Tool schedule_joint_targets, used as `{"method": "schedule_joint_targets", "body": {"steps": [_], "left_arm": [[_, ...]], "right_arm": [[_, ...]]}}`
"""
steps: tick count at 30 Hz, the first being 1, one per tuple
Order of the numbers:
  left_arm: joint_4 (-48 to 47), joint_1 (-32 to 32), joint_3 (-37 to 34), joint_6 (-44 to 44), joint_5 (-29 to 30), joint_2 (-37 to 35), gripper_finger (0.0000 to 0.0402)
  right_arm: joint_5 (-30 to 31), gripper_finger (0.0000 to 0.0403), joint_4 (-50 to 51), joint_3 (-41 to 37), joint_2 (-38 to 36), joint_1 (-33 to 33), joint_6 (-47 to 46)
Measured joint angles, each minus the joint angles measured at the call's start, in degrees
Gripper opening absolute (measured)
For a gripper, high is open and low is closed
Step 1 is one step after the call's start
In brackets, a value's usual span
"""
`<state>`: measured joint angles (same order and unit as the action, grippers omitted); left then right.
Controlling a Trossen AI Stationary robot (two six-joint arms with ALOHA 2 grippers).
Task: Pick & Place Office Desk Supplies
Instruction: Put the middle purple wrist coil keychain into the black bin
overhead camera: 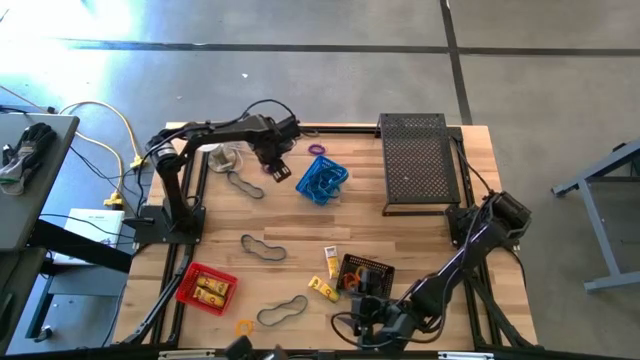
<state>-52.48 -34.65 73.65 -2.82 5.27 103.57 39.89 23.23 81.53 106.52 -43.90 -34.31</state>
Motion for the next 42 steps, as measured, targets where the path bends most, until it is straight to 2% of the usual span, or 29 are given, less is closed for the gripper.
{"method": "schedule_joint_targets", "body": {"steps": [5, 18, 35, 38, 42], "left_arm": [[1.02, -1.36, -0.01, -1.84, -0.89, 0.59, 0.0143], [2.83, -1.3, -0.2, -3.11, -1.1, 2.44, 0.0143], [7.07, -1.62, -5.73, -4.56, -1.26, 2.36, 0.0142], [7.22, -1.62, -5.92, -4.53, -1.28, 2.34, 0.0133], [7.24, -1.6, -5.95, -4.68, -1.31, 2.34, 0.0102]], "right_arm": [[-2.67, 0.027, -0.66, -0.02, -0.02, 1.14, -0.52], [-2.86, 0.027, -1.22, -0.02, -0.09, 0.75, -0.39], [-2.97, 0.027, -1.67, -0.02, -0.11, 0.76, -0.52], [-2.97, 0.027, -1.67, -0.02, -0.11, 0.78, -0.5], [-2.99, 0.027, -1.65, -0.02, -0.11, 0.76, -0.39]]}}
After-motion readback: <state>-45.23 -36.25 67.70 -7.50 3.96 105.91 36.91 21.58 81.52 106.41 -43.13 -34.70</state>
